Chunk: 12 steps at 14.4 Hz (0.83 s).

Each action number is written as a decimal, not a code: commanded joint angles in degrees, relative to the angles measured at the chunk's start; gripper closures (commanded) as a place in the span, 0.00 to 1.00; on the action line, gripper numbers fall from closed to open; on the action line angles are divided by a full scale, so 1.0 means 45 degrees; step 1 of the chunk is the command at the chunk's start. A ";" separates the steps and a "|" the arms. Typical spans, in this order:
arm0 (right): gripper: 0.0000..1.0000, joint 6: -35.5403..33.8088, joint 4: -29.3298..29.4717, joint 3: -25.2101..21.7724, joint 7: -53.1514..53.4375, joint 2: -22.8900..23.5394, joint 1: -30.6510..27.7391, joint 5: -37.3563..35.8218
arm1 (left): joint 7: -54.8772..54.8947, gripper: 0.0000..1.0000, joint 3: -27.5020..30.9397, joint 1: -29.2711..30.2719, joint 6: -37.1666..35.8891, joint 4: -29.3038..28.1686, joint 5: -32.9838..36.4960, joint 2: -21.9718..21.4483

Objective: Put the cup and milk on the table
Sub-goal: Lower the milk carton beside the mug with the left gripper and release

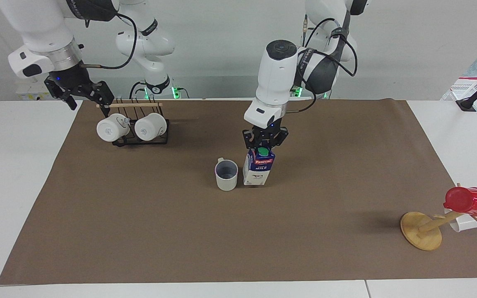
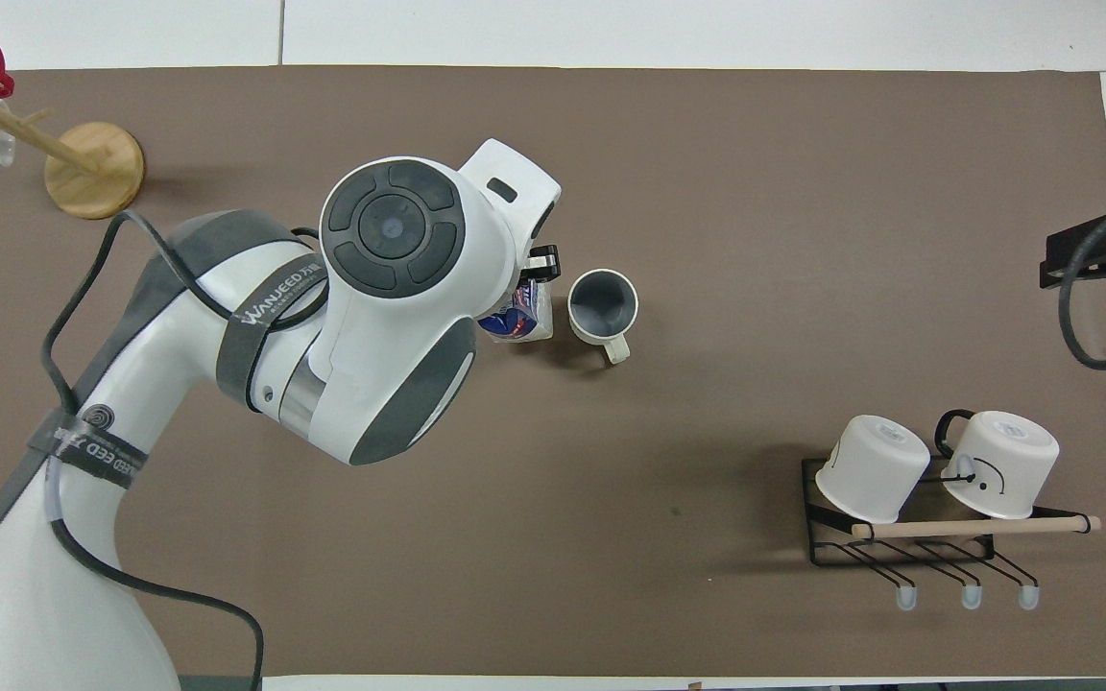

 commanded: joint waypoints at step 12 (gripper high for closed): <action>0.00 -0.0462 0.0330 -0.0791 0.0371 0.0284 0.1057 0.0422 | -0.1346 0.00 0.0168 -0.0471 0.0799 0.0137 0.1250 0.0872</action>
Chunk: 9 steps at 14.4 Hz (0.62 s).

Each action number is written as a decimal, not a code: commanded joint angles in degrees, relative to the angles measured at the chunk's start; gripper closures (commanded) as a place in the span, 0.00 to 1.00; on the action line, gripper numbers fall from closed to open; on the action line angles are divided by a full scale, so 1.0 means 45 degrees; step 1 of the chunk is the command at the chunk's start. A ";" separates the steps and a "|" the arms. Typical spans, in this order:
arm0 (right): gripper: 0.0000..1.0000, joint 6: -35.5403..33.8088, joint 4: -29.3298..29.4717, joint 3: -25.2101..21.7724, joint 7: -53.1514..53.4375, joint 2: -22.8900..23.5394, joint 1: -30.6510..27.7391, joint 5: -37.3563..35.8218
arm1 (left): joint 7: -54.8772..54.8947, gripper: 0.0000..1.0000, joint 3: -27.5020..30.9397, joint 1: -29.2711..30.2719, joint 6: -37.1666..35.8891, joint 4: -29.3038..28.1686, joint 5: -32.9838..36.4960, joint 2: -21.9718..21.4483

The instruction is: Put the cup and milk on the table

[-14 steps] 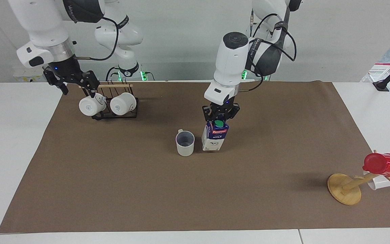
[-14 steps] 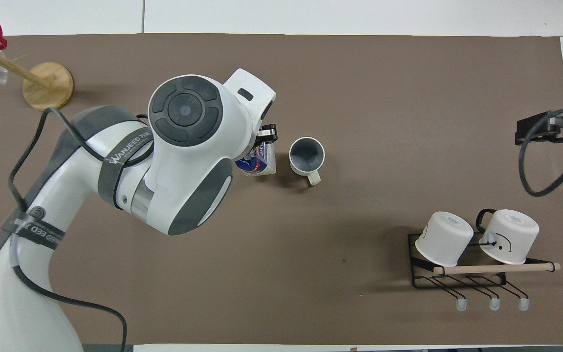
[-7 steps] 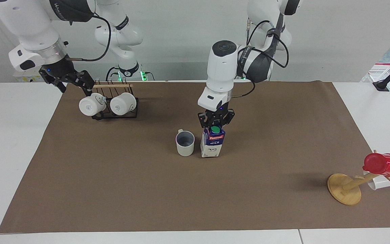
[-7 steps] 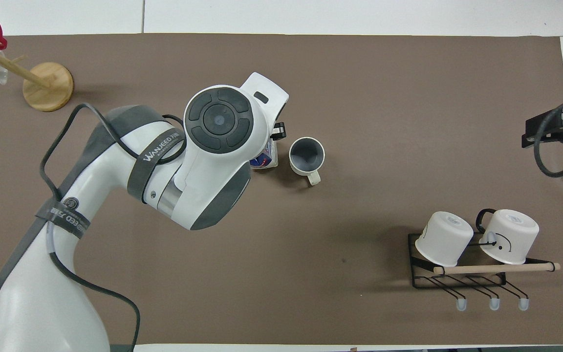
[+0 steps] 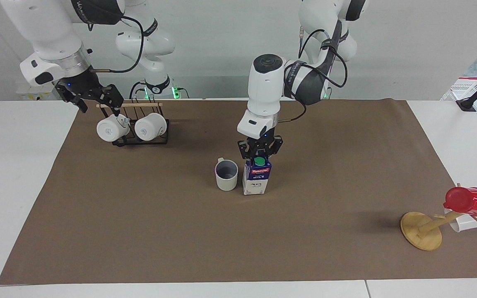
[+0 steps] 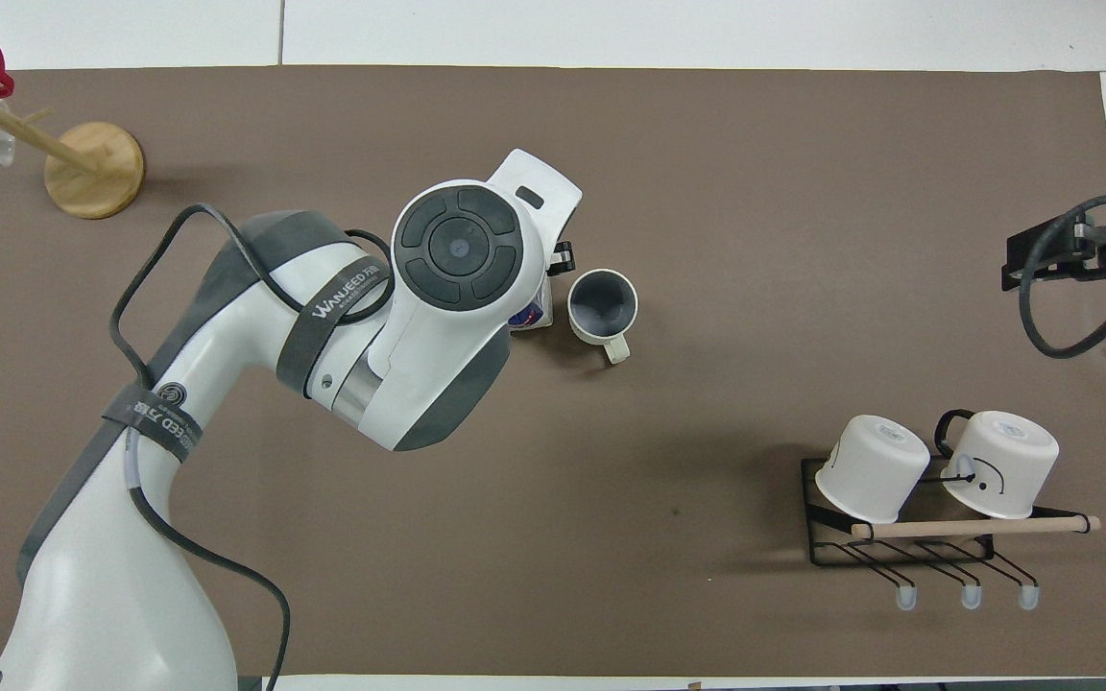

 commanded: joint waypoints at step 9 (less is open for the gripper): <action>0.00 -0.0454 -0.0490 -0.0148 0.0473 -0.0428 0.0139 0.0213 | 0.0249 0.00 0.0215 0.0611 -0.2113 -0.0400 0.0122 -0.2342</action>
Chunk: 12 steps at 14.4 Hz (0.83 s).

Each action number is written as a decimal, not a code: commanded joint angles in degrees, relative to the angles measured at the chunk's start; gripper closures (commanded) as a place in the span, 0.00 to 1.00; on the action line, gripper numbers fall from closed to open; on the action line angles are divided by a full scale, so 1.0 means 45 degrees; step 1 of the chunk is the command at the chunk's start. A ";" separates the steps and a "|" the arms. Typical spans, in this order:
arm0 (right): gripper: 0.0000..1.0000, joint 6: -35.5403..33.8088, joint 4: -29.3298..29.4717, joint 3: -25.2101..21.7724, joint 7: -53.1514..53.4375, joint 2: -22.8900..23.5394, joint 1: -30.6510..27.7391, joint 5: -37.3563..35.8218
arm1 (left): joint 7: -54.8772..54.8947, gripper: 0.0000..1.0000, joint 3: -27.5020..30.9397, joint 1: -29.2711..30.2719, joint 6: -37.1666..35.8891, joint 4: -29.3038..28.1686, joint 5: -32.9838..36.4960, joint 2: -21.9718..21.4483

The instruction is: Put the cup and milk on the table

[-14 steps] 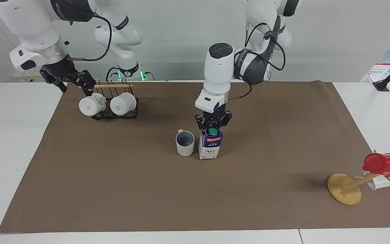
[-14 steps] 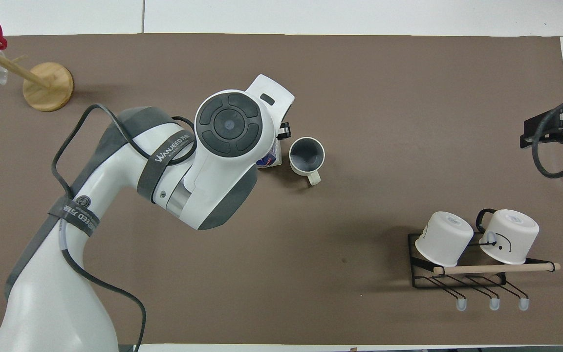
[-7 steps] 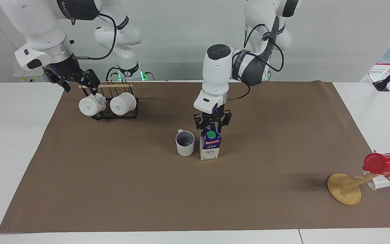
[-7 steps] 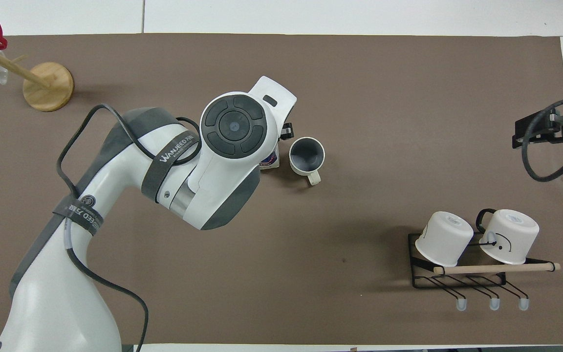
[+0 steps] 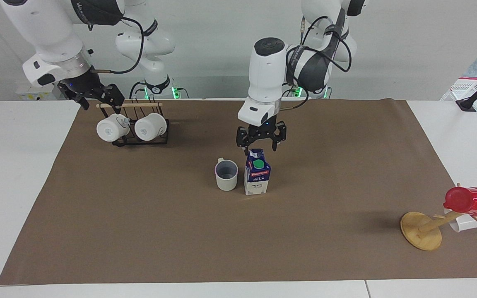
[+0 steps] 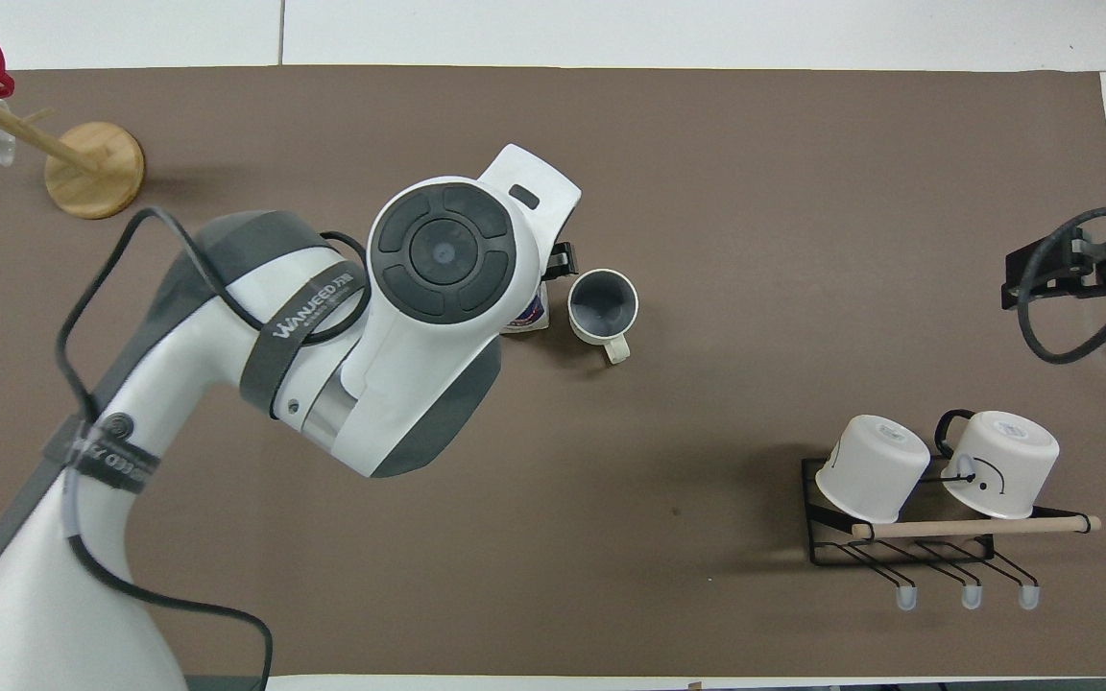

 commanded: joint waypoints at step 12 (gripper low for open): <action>0.00 0.0034 -0.0401 -0.0091 0.0063 -0.0356 -0.0131 0.0206 | 0.8583 0.00 0.0167 0.5821 -0.2272 -0.1425 -0.0858 -0.2935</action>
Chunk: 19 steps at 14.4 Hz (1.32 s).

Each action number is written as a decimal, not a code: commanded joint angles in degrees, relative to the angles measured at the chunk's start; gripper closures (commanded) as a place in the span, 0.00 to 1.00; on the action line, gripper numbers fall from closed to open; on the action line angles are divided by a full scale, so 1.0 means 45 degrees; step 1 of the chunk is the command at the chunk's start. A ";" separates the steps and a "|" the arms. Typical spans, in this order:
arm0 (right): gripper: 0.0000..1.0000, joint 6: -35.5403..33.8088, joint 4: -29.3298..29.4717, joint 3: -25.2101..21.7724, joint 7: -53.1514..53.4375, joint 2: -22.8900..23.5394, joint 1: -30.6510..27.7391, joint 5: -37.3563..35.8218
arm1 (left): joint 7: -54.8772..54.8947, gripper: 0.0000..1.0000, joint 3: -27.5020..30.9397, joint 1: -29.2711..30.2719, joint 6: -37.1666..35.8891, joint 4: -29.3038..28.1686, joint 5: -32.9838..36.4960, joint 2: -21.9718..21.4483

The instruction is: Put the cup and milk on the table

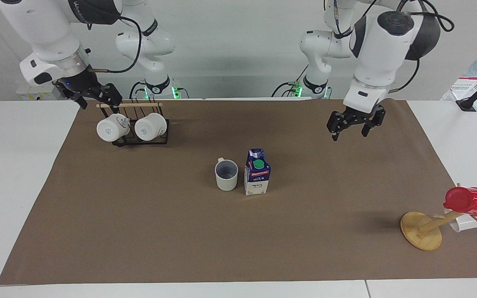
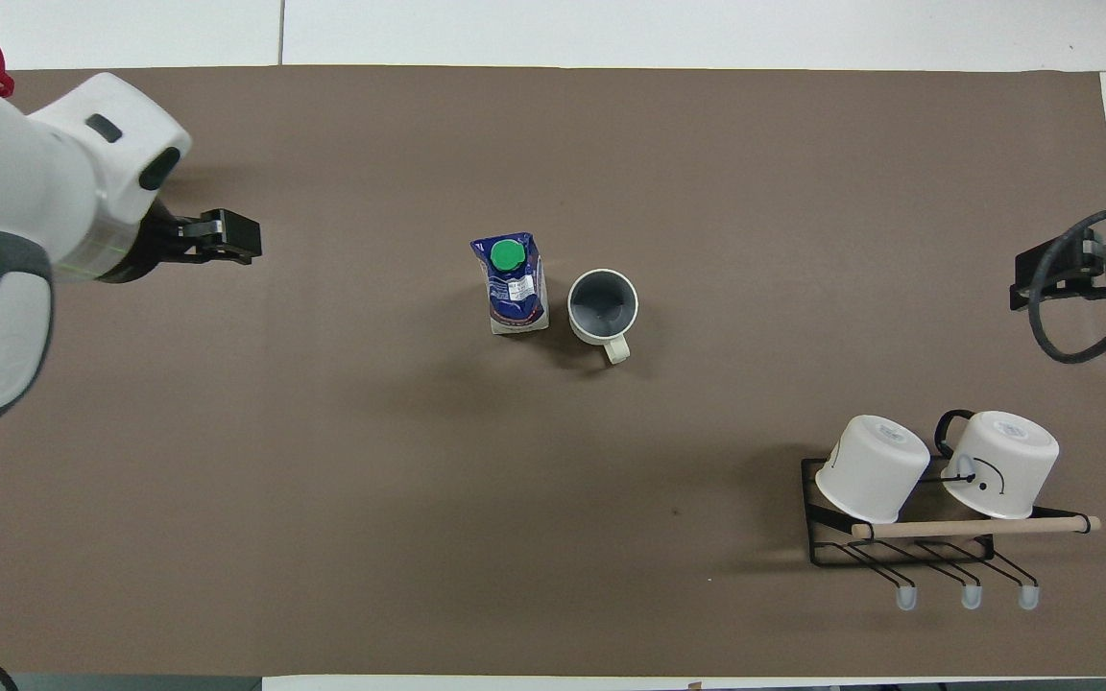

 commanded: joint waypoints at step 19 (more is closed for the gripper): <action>0.00 0.0229 -0.0422 -0.0028 -0.1107 -0.0311 -0.0067 0.0515 | 0.3693 0.00 0.0066 0.2787 -0.3508 0.1833 -0.1310 -0.0574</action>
